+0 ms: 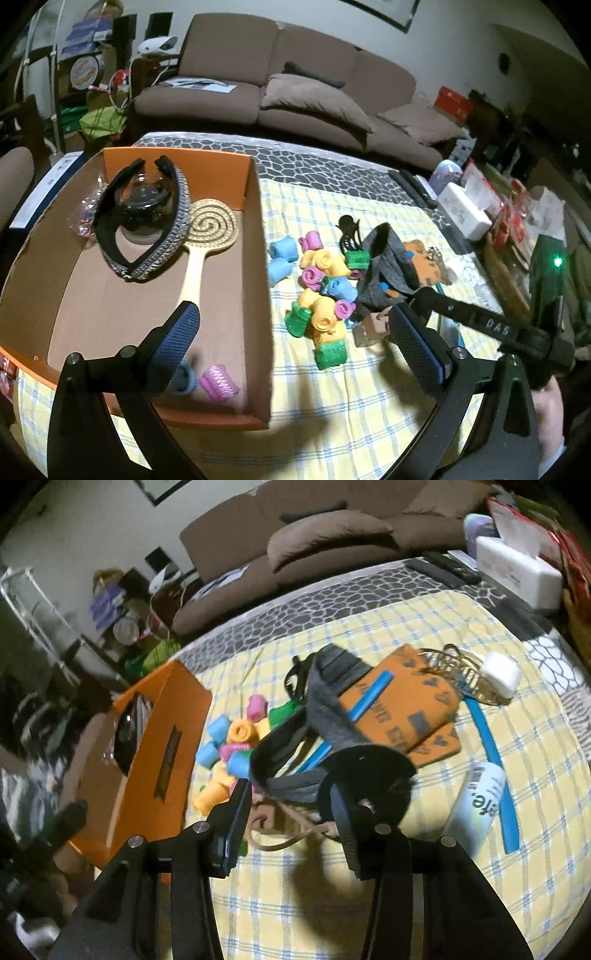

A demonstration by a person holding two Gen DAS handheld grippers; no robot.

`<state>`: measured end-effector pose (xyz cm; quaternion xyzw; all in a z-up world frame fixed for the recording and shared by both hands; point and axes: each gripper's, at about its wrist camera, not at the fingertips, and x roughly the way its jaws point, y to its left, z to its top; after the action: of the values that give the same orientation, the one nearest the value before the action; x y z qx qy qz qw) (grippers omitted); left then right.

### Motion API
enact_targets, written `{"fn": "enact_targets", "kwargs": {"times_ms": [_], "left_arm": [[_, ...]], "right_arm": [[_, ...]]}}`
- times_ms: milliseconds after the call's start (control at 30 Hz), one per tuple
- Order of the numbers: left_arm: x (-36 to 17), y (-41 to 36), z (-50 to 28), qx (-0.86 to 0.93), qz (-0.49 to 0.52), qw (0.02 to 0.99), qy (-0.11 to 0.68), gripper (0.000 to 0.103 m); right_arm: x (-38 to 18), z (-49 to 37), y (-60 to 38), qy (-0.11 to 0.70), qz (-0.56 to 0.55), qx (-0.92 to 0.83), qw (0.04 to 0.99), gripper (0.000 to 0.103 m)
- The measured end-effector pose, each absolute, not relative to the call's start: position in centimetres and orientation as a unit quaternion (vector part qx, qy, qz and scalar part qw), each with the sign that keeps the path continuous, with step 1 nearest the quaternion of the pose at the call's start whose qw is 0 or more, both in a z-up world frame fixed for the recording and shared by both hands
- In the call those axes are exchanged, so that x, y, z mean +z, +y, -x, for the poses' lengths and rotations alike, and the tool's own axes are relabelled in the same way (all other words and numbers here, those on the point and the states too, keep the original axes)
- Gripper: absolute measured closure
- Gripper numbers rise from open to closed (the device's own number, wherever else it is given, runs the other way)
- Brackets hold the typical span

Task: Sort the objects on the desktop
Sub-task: 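Grasp the black mesh cap with tan drawstring with the right gripper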

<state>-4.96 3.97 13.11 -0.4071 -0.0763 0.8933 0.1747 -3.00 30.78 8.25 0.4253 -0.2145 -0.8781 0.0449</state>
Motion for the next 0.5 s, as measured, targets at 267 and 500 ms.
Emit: {"fn": "enact_targets", "kwargs": {"times_ms": [267,500], "left_arm": [[12.9,6.9,4.2,0.887,0.408,0.210,-0.052,0.011],[12.1,10.6,3.2,0.881,0.406,0.242,-0.016,0.014]], "right_arm": [[9.2,2.4,33.1,-0.237,-0.413,-0.879,0.033,0.056],[8.8,2.0,35.7,-0.244,-0.423,-0.872,0.015,0.056]]}}
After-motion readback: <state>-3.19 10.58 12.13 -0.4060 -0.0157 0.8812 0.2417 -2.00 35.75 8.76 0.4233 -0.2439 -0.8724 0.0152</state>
